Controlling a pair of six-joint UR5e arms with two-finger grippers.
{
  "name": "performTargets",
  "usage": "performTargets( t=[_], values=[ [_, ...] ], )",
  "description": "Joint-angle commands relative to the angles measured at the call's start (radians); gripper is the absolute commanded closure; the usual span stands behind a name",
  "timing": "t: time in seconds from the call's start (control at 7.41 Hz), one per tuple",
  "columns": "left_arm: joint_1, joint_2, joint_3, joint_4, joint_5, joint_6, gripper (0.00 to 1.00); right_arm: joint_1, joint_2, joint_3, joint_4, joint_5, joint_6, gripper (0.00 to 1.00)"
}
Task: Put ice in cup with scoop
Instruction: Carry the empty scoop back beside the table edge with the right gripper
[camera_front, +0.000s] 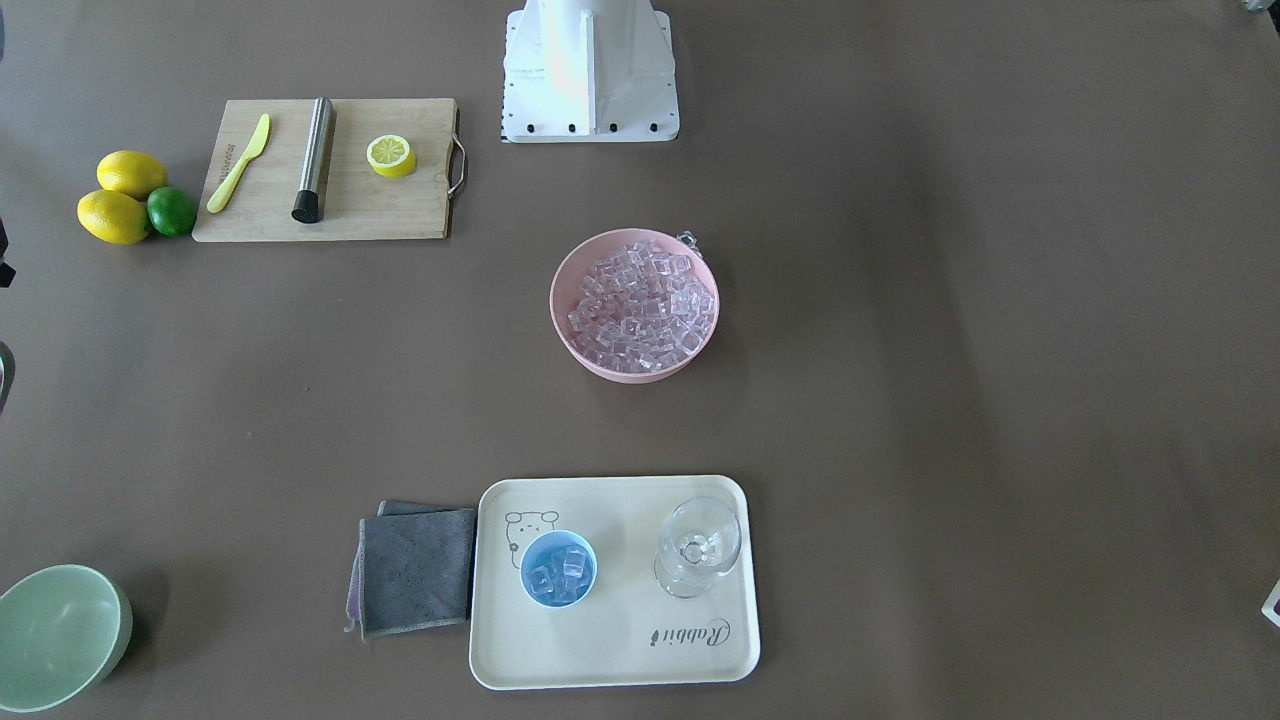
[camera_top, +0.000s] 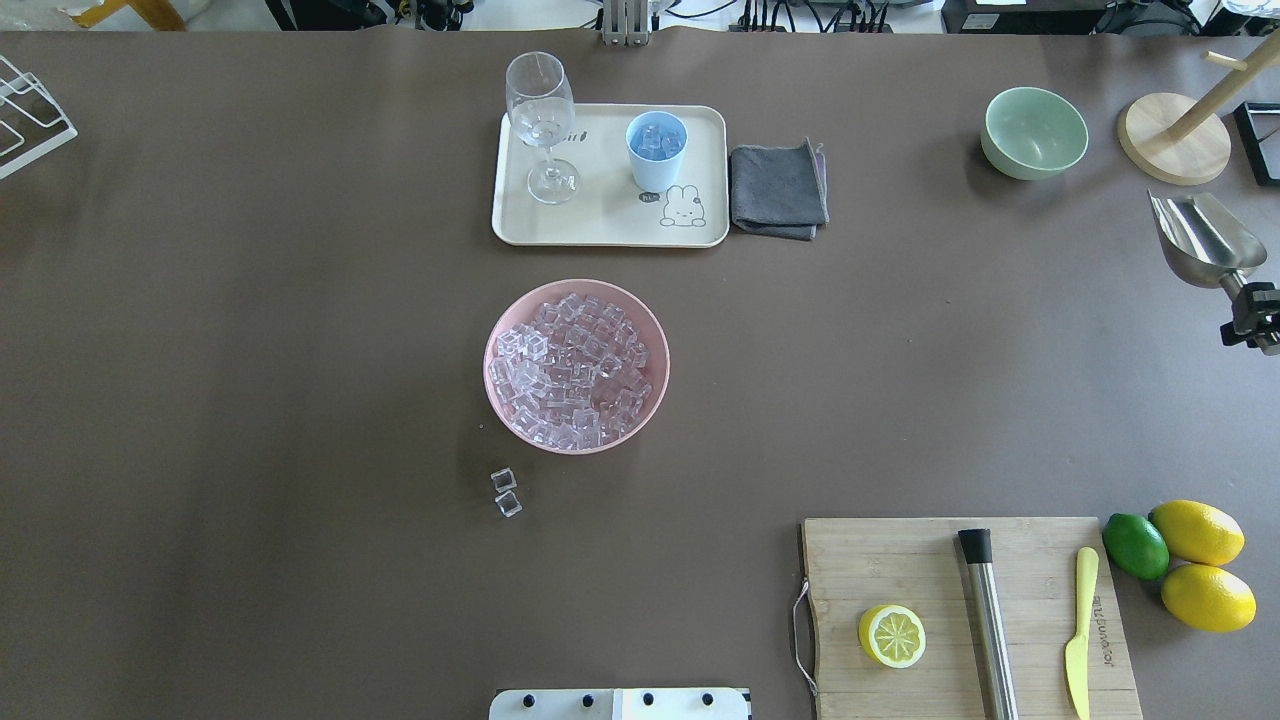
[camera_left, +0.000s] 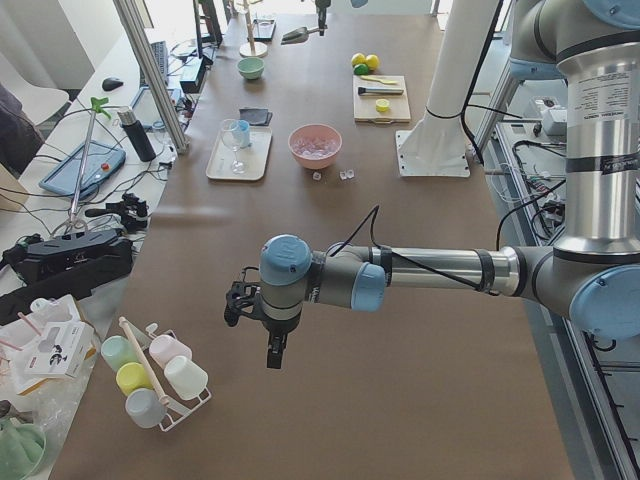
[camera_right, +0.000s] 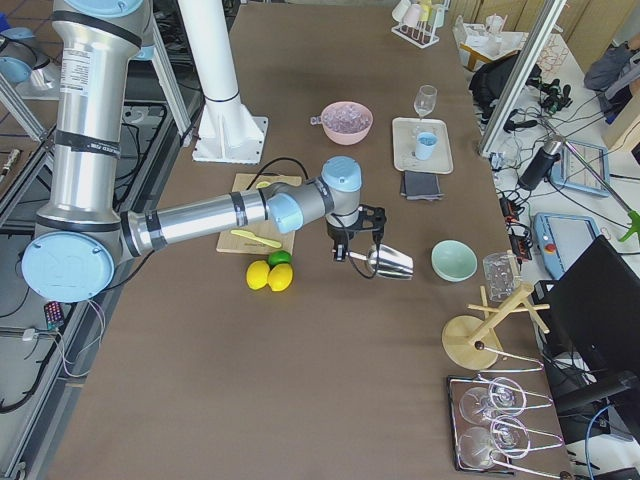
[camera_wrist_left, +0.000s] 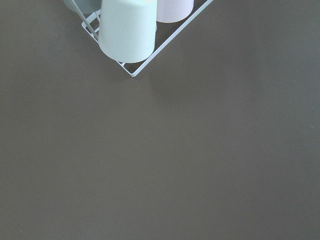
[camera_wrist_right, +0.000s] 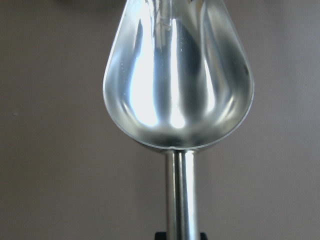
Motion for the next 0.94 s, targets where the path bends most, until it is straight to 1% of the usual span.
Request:
performTargets(
  t=[0.0, 0.14, 0.27, 0.4, 0.54, 0.81],
  values=[
    [0.0, -0.002, -0.008, 0.0, -0.004, 0.0, 0.01, 0.002, -0.094, -0.141, 0.305, 0.003, 0.099, 1.0],
    [0.003, -0.003, -0.01, 0.0, -0.006, -0.002, 0.01, 0.002, -0.099, -0.176, 0.339, 0.004, 0.101, 1.0],
    [0.005, -0.006, -0.013, 0.0, -0.007, -0.002, 0.01, -0.001, -0.097, -0.198, 0.347, 0.007, 0.093, 1.0],
    [0.005, -0.006, -0.013, 0.0, -0.007, -0.002, 0.01, -0.001, -0.096, -0.21, 0.343, 0.036, 0.087, 1.0],
    [0.011, -0.006, -0.011, 0.0, -0.007, -0.002, 0.01, -0.005, -0.096, -0.216, 0.341, 0.047, 0.086, 1.0],
    [0.011, -0.008, -0.014, 0.002, -0.006, -0.003, 0.01, -0.021, -0.091, -0.236, 0.341, 0.046, 0.075, 1.0]
  ],
)
